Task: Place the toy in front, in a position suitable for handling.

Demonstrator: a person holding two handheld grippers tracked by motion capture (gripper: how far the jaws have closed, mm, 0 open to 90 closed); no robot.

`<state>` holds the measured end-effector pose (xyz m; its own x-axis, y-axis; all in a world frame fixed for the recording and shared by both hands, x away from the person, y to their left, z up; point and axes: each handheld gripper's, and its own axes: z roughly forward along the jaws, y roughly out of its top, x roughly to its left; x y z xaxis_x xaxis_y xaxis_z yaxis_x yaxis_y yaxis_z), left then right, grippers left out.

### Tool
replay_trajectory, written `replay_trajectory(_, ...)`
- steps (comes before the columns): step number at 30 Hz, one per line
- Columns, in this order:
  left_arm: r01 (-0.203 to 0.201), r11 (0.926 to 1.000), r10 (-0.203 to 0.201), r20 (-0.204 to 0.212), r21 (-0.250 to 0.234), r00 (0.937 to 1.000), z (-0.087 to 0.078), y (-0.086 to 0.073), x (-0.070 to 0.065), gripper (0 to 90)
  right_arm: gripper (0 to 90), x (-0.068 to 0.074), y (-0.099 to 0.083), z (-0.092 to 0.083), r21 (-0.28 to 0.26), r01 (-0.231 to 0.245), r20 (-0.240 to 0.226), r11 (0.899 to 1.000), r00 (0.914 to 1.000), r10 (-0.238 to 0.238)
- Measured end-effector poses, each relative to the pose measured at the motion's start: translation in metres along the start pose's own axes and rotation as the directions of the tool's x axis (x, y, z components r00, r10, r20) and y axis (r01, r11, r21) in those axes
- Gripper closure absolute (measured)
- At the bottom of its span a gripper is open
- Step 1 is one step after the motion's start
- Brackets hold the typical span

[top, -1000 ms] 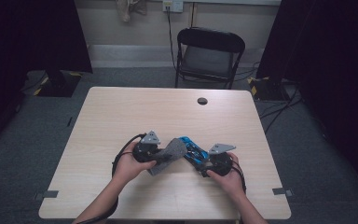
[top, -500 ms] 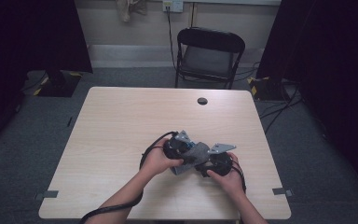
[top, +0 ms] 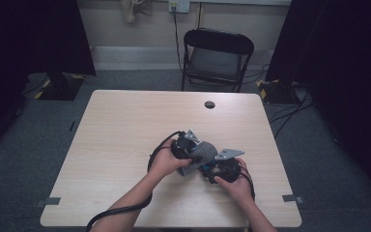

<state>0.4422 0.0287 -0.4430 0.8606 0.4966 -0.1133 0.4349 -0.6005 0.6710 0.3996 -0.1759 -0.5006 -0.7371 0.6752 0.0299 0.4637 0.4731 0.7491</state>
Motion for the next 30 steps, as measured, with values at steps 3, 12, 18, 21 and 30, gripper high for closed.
replay_trajectory(3,0.011,0.9999,-0.011,-0.014,0.007,0.9998,-0.003,-0.001,0.008,72.0,25.2,0.000,0.000,0.000,0.000,0.000,0.000,1.000,1.0000,0.000)
replay_trajectory(12,0.085,0.9963,-0.085,-0.038,0.007,0.9956,-0.007,-0.006,0.036,72.2,25.2,0.000,0.000,0.000,0.000,0.000,0.000,1.000,1.0000,0.000)
replay_trajectory(18,0.125,0.9921,-0.123,-0.073,0.012,0.9897,-0.007,-0.008,0.050,72.2,25.2,0.000,0.000,0.000,0.000,0.000,0.000,1.000,1.0000,0.000)
replay_trajectory(21,0.146,0.9891,-0.144,-0.096,0.018,0.9850,-0.007,-0.009,0.056,72.2,25.2,0.000,0.000,0.000,0.000,0.000,-0.001,1.000,1.0000,0.000)
replay_trajectory(30,0.125,0.9919,-0.126,-0.048,-0.025,0.9909,-0.014,0.000,0.043,72.3,25.2,0.000,0.000,0.000,0.000,0.000,0.000,1.000,1.0000,0.000)
